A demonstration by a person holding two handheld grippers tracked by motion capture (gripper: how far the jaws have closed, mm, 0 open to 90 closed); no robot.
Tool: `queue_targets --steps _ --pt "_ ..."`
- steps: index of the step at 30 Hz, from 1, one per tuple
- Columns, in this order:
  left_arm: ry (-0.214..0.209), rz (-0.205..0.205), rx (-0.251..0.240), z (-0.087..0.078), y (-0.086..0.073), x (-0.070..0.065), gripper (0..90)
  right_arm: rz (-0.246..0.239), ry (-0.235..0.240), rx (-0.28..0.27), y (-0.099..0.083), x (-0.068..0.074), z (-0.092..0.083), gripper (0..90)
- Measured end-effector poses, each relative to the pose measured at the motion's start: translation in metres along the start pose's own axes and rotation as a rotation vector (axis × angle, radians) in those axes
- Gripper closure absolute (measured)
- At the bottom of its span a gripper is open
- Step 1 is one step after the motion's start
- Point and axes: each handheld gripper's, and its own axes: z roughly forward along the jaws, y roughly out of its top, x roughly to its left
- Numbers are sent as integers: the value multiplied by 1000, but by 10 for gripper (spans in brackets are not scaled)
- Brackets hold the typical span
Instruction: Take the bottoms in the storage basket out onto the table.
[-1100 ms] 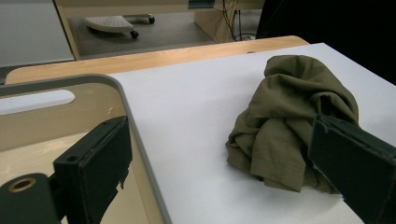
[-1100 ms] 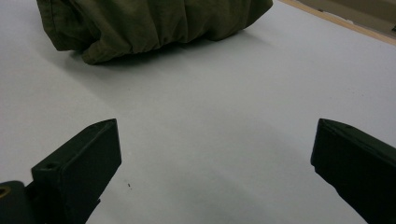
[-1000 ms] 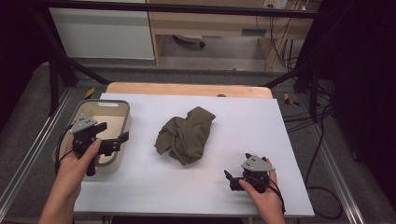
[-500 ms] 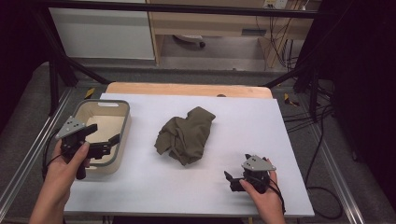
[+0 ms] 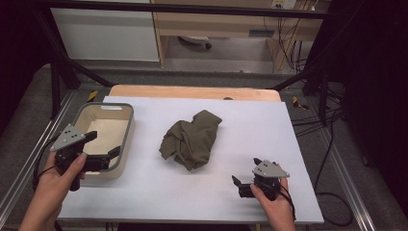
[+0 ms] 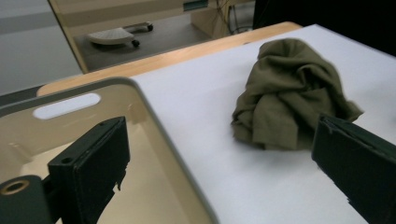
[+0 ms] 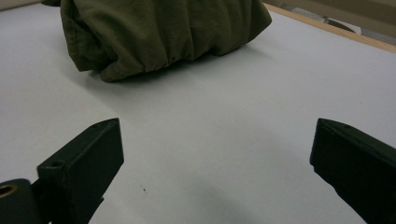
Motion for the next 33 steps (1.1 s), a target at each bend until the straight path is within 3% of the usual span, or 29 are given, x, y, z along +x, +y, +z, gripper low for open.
queue_targets --steps 2,5,11,18,28,33 --pt "29 0 1 -3 -2 4 45 4 4 -3 0 0 -1 39" --pt "23 -27 -4 -7 -7 11 47 11 4 -15 1 0 -4 39" --pt "54 -72 -21 -17 -20 23 48 13 8 -16 0 -1 -8 38" --pt "73 -93 -25 -25 -29 32 50 18 2 -22 0 -3 -13 37" --pt "74 -92 -47 -30 -34 28 50 26 10 -3 -3 -6 -15 36" --pt "78 -45 -24 -25 -35 19 50 33 12 0 -5 -8 -13 36"
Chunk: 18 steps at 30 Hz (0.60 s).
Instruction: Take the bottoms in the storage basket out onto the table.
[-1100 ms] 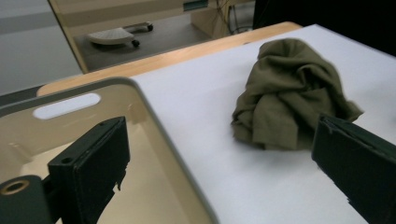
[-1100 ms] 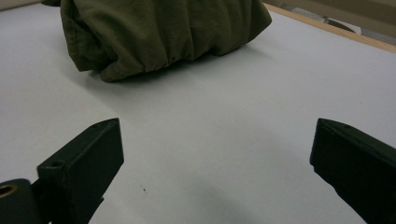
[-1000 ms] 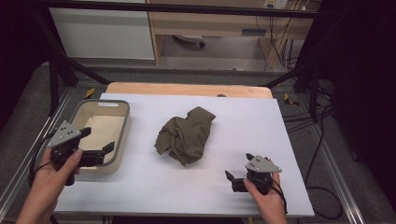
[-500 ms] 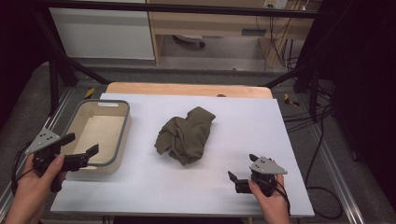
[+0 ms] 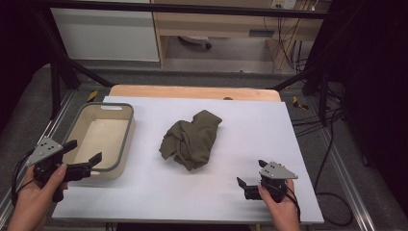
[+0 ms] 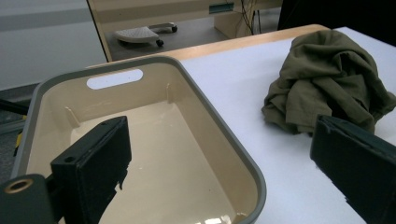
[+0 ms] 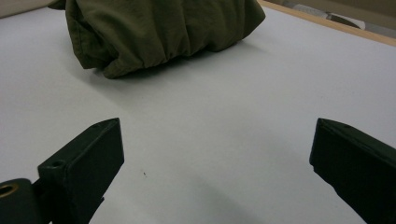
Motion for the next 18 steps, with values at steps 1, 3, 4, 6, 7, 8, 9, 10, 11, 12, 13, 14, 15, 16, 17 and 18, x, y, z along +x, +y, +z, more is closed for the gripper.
queue_targets --steps 1,3,4,6,7,8,9,10,11,12,13,14,15,16,17,18 --pt "8 11 4 1 -1 -2 50 -1 -1 5 -1 0 0 37" --pt "5 19 13 2 -2 -5 50 -1 0 5 -2 -2 0 37" --pt "0 20 15 2 -4 -7 50 -1 0 5 -2 -2 0 37" --pt "21 27 2 1 -6 -12 57 1 4 6 -2 -3 0 37" --pt "29 33 0 1 -8 -14 64 6 11 6 -2 -4 0 37" --pt "32 44 3 1 -9 -16 64 16 13 4 -2 -4 0 37" --pt "35 46 0 1 -10 -17 62 18 9 1 -3 -5 0 36" --pt "31 47 -2 1 -11 -19 62 19 7 -1 -3 -6 0 36" --pt "22 50 -1 1 -12 -19 60 17 7 0 -3 -6 0 36" --pt "16 54 1 1 -12 -19 60 17 7 0 -3 -6 0 36" --pt "12 52 0 2 -12 -20 59 15 5 0 -3 -5 0 36" --pt "7 53 0 2 -13 -20 59 12 5 1 -3 -5 0 36" --pt "1 53 2 3 -13 -21 59 11 5 2 -3 -5 0 36" --pt "-2 61 9 4 -14 -21 58 10 5 2 -3 -5 0 36" --pt "-4 63 11 5 -14 -22 57 9 5 0 -3 -5 0 36" --pt "-7 66 14 6 -15 -23 57 8 4 -1 -3 -5 0 36"
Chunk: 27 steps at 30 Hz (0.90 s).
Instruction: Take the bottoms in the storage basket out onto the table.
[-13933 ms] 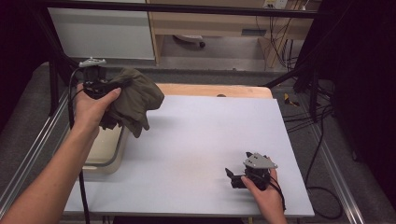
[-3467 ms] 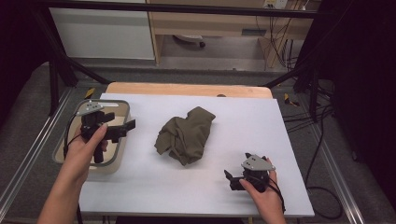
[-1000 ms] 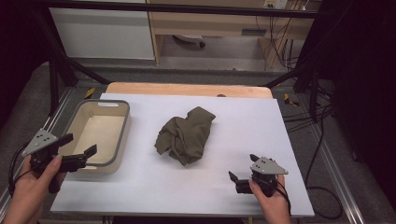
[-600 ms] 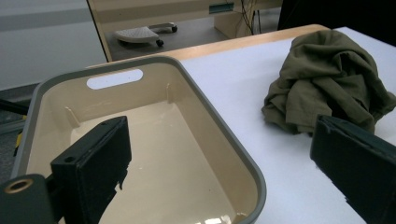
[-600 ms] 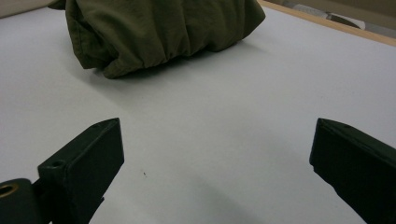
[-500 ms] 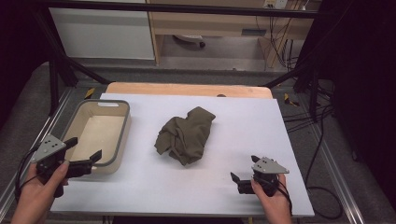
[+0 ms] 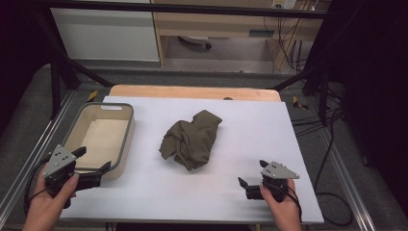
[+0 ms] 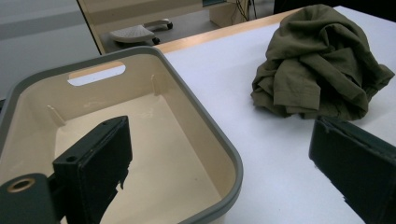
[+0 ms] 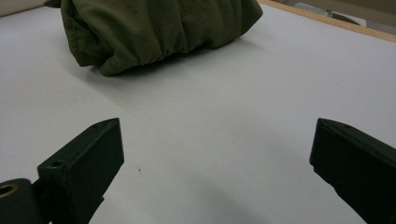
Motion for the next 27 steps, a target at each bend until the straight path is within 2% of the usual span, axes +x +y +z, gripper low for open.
queue_targets --steps 3,10,13,16,27 --pt "19 29 -13 2 0 -4 57 -3 0 4 0 0 0 36" --pt "-7 50 11 13 -4 -12 57 -16 9 23 0 2 2 36" --pt "-39 37 23 19 -5 -15 57 -19 11 25 0 3 3 36" --pt "-37 50 38 24 -8 -18 56 -18 9 27 0 2 3 36" --pt "-52 24 64 37 -17 -20 56 -19 5 36 -1 3 4 36"
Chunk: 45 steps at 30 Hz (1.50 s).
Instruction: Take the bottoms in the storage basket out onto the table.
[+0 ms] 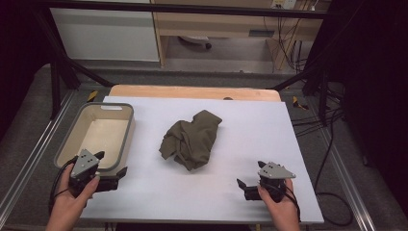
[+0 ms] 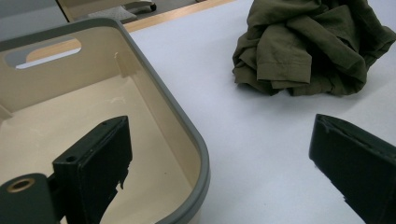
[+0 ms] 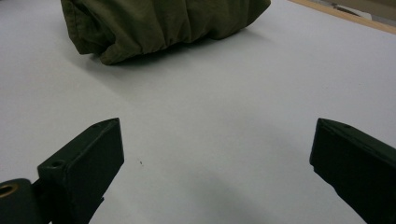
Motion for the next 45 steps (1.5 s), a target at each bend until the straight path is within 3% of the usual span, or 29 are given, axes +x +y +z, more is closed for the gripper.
queue_targets --steps 4,12,25,33,37,45 --pt "-12 -25 -10 3 -2 0 56 -3 0 1 0 0 0 36" --pt "-20 -36 -2 8 -6 1 56 -2 1 6 0 0 1 34" --pt "-80 -162 -43 9 -12 10 57 -6 8 18 -1 0 2 33" --pt "-65 -167 -28 11 -16 14 59 -8 9 21 -1 1 3 33" --pt "-59 -144 -9 13 -17 12 59 -8 9 25 -1 1 4 33" --pt "-69 -148 12 19 -20 9 58 -8 11 28 -2 1 5 32"
